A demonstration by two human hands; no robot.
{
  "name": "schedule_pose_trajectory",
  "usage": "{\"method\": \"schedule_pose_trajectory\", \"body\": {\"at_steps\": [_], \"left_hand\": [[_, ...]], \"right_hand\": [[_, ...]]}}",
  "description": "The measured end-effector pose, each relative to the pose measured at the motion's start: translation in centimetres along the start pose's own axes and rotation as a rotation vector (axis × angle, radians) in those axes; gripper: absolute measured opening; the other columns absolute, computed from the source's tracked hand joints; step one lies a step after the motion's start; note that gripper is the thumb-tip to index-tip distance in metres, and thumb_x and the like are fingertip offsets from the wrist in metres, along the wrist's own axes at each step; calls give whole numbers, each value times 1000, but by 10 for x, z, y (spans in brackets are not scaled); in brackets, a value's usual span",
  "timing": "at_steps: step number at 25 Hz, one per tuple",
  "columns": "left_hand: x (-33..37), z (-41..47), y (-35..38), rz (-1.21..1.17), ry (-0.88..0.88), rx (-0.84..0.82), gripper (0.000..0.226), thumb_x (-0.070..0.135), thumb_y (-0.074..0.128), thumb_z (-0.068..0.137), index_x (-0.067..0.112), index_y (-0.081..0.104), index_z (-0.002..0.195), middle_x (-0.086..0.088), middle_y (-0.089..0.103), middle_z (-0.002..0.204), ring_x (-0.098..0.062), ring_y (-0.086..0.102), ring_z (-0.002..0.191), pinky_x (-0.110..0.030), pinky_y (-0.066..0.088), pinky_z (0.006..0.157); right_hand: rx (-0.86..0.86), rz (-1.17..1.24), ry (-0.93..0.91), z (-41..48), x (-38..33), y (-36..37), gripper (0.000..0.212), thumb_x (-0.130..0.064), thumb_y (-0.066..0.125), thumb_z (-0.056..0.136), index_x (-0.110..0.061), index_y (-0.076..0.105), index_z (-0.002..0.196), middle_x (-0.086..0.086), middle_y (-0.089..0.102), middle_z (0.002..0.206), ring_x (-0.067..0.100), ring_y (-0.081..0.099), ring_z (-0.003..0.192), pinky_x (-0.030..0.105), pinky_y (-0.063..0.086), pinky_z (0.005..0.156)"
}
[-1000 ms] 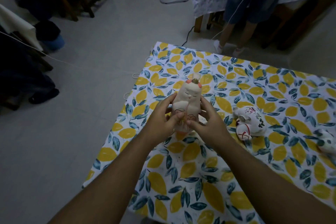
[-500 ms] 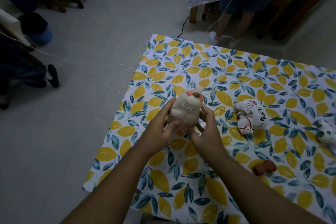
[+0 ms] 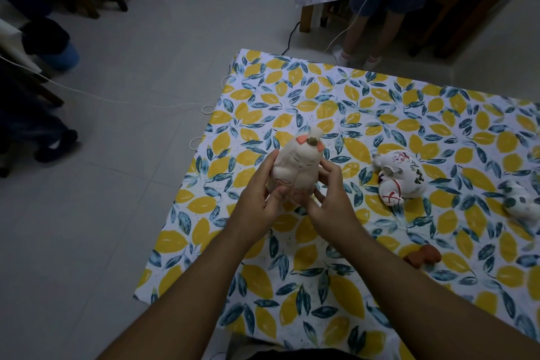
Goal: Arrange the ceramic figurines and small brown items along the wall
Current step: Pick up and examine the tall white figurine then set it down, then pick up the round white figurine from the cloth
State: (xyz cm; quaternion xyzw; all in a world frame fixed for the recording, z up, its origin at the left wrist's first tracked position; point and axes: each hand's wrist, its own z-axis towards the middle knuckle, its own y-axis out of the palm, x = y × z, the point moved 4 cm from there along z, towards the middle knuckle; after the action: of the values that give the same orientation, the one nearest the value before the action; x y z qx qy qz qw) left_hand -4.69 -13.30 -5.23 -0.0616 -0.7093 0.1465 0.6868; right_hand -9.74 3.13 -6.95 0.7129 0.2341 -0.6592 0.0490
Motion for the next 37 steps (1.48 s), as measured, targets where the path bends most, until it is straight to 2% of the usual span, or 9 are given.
{"method": "schedule_pose_trajectory", "body": {"at_steps": [8,12,14,17,21,23,27,31,37], "left_hand": [[-3,1,0,17,-6,-2,64,43,53,101,41,20,155,10,38,157,-7,43,139,-46,50,103],[5,-2,2,78,-20,7,63,42,51,102,39,19,156,19,34,158,-2,35,142,-39,43,108],[11,-9,3,228,-33,96,64,44,48,102,32,19,157,19,28,159,0,25,145,-36,33,114],[27,-29,11,427,-42,269,61,38,46,104,18,24,157,1,24,165,-12,15,152,-45,23,121],[62,-63,49,545,47,383,58,40,44,103,15,32,154,-2,31,162,-12,16,152,-48,22,121],[75,-70,83,581,63,336,58,42,41,103,18,31,155,2,30,162,-9,13,152,-44,19,122],[86,-57,156,585,42,192,60,50,38,103,22,29,156,11,27,160,-7,12,152,-35,13,123],[86,-15,217,622,2,83,61,50,40,102,19,33,154,-1,34,161,-17,21,150,-42,22,121],[65,53,259,595,-149,49,57,41,43,104,11,35,152,-9,38,158,-25,31,146,-46,30,117]], "right_hand": [[-10,-13,-2,1,-4,0,76,-9,74,90,-37,28,145,3,44,146,-6,45,130,3,44,88],[-15,-33,4,-1,-11,-2,79,-18,76,90,-36,27,149,5,47,144,6,50,129,7,50,81],[-15,-133,-16,-5,-18,-7,78,-26,75,91,-36,27,151,3,47,147,13,49,133,19,53,89],[12,-452,-75,-19,-24,-26,72,-41,64,96,-30,26,156,2,40,158,19,34,146,43,38,113],[27,-716,-150,-45,-25,-76,62,-49,49,101,-25,34,156,-1,36,162,19,21,153,47,18,124],[37,-798,-170,-57,-21,-108,62,-49,46,102,-23,34,157,-1,33,164,18,19,155,46,11,125],[86,-870,-140,-79,-2,-174,62,-47,46,102,-24,32,158,-3,31,165,16,18,155,46,12,126],[144,-943,0,-88,31,-245,60,-47,44,103,-22,34,157,-1,31,165,19,18,155,47,14,125],[285,-933,243,-73,79,-342,54,-39,42,106,-18,37,155,5,33,164,24,22,154,49,17,124]]}}
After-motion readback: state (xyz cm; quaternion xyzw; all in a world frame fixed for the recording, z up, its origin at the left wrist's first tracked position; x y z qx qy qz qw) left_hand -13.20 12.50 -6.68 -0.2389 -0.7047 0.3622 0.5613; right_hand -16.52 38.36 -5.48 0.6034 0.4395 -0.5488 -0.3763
